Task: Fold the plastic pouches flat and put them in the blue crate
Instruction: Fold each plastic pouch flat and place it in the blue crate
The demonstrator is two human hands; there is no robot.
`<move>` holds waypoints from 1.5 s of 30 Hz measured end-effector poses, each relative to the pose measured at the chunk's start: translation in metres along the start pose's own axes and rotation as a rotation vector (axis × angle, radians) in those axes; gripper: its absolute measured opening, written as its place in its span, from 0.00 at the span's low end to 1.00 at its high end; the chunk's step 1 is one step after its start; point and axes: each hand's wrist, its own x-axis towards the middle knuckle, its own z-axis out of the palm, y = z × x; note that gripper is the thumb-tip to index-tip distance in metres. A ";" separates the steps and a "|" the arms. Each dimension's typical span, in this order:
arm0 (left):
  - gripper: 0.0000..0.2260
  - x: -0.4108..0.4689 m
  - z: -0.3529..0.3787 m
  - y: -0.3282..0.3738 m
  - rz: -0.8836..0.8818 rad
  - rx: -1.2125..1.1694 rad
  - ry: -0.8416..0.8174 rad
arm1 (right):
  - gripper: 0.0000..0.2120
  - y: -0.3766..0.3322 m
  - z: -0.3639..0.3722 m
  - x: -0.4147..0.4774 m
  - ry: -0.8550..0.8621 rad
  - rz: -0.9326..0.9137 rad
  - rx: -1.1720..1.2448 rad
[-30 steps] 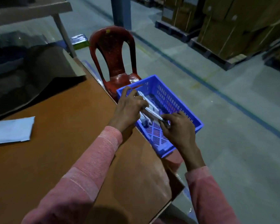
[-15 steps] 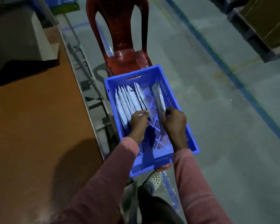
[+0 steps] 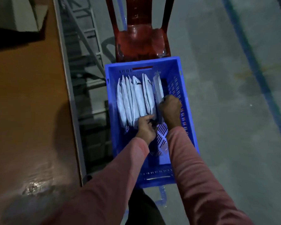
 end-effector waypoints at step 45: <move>0.13 0.011 -0.056 0.018 0.117 -0.173 0.150 | 0.33 0.024 0.046 -0.014 -0.227 0.416 0.987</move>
